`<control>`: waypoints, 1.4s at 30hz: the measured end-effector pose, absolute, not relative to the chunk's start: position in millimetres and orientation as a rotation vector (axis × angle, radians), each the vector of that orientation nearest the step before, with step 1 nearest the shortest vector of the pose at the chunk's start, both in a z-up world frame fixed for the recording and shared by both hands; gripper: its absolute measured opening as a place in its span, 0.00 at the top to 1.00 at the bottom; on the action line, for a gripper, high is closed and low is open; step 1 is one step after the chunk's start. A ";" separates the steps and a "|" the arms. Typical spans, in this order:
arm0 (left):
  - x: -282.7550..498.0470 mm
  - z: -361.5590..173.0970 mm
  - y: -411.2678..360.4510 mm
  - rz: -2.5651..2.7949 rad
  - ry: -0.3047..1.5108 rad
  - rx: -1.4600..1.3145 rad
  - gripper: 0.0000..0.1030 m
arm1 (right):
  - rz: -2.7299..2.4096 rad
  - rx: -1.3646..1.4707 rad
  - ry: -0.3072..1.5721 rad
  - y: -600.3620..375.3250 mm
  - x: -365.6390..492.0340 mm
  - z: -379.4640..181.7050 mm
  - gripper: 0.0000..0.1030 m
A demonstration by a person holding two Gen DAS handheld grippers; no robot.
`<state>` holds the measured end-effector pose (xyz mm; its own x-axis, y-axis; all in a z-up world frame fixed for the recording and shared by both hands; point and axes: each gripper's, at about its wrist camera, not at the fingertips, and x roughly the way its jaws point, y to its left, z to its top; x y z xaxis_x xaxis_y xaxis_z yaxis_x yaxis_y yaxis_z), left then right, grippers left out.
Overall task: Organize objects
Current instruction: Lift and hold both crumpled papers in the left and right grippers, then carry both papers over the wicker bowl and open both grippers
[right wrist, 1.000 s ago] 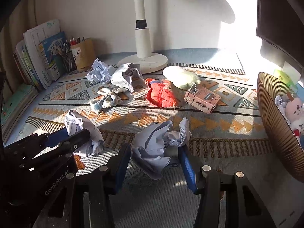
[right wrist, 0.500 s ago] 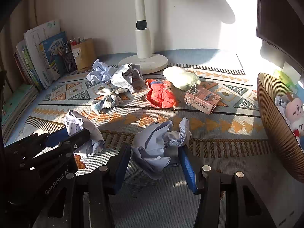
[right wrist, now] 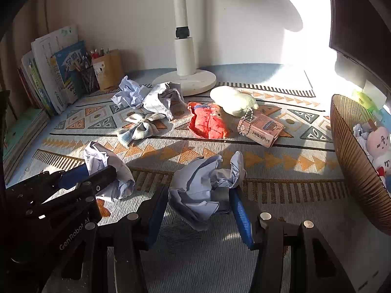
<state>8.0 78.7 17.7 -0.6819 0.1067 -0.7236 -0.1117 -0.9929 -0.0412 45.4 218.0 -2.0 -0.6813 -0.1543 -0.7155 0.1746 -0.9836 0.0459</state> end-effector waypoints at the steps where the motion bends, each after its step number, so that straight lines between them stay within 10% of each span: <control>1: 8.0 17.7 78.6 2.777 0.009 -1.194 0.74 | -2.727 1.158 0.039 217.9 45.4 -2.0 0.51; 17: 10.9 24.2 84.6 2.825 0.061 -1.170 0.76 | -2.762 1.125 0.051 219.8 52.3 6.7 0.51; 32: -3.2 157.6 231.7 2.464 0.012 -0.777 0.75 | -3.281 0.900 -0.465 438.7 102.9 152.8 0.49; 35: -13.7 148.1 266.3 2.352 -0.003 -0.784 0.65 | -3.275 1.028 -0.569 468.6 97.5 140.6 0.34; 39: -19.8 135.1 286.9 2.307 -0.039 -0.811 0.22 | -3.256 1.134 -0.646 487.7 96.6 128.1 0.31; 42: -18.3 133.0 276.0 2.305 -0.061 -0.821 0.22 | -3.204 1.104 -0.699 488.1 104.5 128.5 0.31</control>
